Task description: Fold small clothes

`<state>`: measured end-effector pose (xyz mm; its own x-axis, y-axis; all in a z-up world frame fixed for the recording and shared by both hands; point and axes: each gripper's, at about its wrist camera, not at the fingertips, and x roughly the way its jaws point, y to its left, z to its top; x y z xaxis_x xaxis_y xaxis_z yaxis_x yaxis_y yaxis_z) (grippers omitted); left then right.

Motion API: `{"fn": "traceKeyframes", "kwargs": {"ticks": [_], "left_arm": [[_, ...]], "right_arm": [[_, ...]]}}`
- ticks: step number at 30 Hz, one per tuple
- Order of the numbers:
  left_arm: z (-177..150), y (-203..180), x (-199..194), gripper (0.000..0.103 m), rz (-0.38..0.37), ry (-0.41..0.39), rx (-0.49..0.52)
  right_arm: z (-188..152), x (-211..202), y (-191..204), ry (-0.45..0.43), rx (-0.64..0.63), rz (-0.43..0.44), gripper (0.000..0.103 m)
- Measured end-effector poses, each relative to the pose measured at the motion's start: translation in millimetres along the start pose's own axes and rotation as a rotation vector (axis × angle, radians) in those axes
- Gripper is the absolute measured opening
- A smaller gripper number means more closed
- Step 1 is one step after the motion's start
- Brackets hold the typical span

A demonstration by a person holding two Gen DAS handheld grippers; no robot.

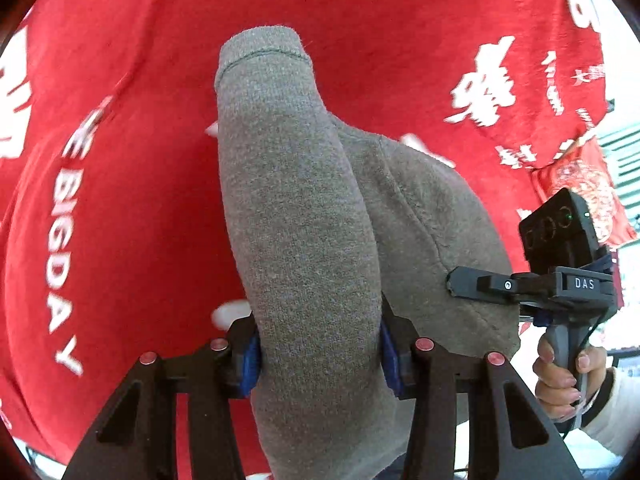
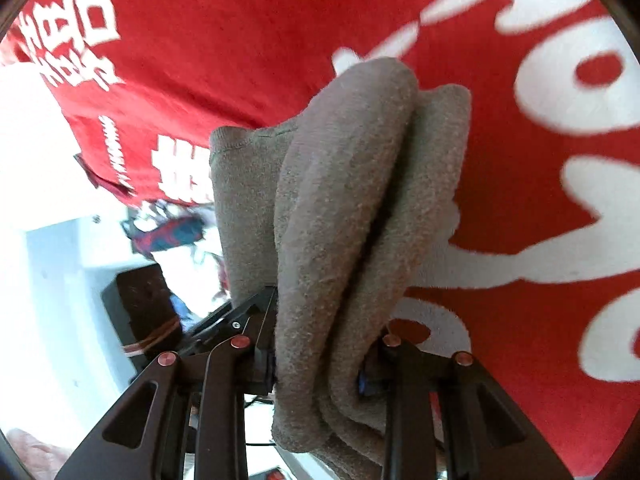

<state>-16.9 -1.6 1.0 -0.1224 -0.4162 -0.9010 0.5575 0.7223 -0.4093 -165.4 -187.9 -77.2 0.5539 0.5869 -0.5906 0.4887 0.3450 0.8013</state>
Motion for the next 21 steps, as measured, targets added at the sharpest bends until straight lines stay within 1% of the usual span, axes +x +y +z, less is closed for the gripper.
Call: {"fn": "traceKeyframes", "kwargs": {"ticks": [2, 4, 5, 6, 7, 8, 9, 10, 12, 13, 14, 15, 16, 17, 18, 19, 20, 21], "left_arm": [[-10.8, 20.1, 8.3, 0.049, 0.018, 0.025, -0.028], [-20.2, 41.7, 15.0, 0.05, 0.06, 0.053, -0.058], [-24.0, 48.9, 11.8, 0.05, 0.056, 0.05, -0.07], [-26.0, 52.9, 6.2, 0.05, 0.038, 0.036, -0.08], [-26.7, 55.5, 0.3, 0.05, 0.032, 0.015, -0.087], [-27.3, 58.0, -7.6, 0.05, 0.043, -0.009, -0.088], [-27.1, 60.5, -17.1, 0.05, 0.074, -0.034, -0.083], [-26.7, 62.8, -22.8, 0.05, 0.101, -0.052, -0.08], [-21.2, 68.0, -31.7, 0.05, 0.152, -0.086, -0.084], [-17.8, 69.3, -32.5, 0.05, 0.157, -0.093, -0.09], [-14.0, 70.5, -30.7, 0.05, 0.155, -0.094, -0.097], [-9.5, 70.8, -25.8, 0.05, 0.151, -0.087, -0.105], [-6.5, 70.5, -19.9, 0.05, 0.162, -0.078, -0.103], [-6.7, 70.9, -16.7, 0.05, 0.177, -0.069, -0.095], [-6.6, 68.5, -3.7, 0.05, 0.227, -0.045, -0.068], [-6.2, 64.6, 8.7, 0.05, 0.27, -0.027, -0.054], [-6.2, 62.1, 18.5, 0.053, 0.293, -0.017, -0.049], [-8.7, 63.9, 21.9, 0.059, 0.301, -0.02, -0.053]], "right_arm": [[-0.1, 18.2, -4.5, 0.021, 0.004, -0.085, 0.032], [0.7, 16.9, -2.8, 0.011, -0.008, -0.179, 0.04], [1.4, 13.5, -0.1, 0.008, -0.021, -0.247, 0.049], [1.8, 7.6, 4.4, -0.005, -0.043, -0.357, 0.058], [2.3, 3.7, 9.4, -0.016, -0.066, -0.445, 0.059], [2.5, -2.5, 14.2, -0.03, -0.092, -0.533, 0.059], [2.0, -11.6, 19.1, -0.056, -0.111, -0.574, 0.059], [1.8, -18.4, 22.2, -0.078, -0.112, -0.564, 0.059], [3.2, -27.4, 28.7, -0.112, -0.093, -0.505, 0.059], [5.9, -25.8, 32.5, -0.119, -0.087, -0.482, 0.059], [6.3, -22.2, 34.9, -0.119, -0.087, -0.478, 0.059], [9.1, -14.0, 37.9, -0.111, -0.094, -0.475, 0.054], [11.3, -7.6, 42.0, -0.102, -0.102, -0.476, 0.046], [11.3, 1.5, 44.1, -0.084, -0.121, -0.501, 0.023], [1.7, 9.1, 40.9, -0.066, -0.152, -0.574, 0.014], [3.4, 18.1, 40.7, -0.055, -0.178, -0.63, 0.014], [2.5, 28.3, 37.2, -0.037, -0.209, -0.686, 0.014], [-0.2, 30.4, 30.0, -0.032, -0.223, -0.72, 0.014]]}}
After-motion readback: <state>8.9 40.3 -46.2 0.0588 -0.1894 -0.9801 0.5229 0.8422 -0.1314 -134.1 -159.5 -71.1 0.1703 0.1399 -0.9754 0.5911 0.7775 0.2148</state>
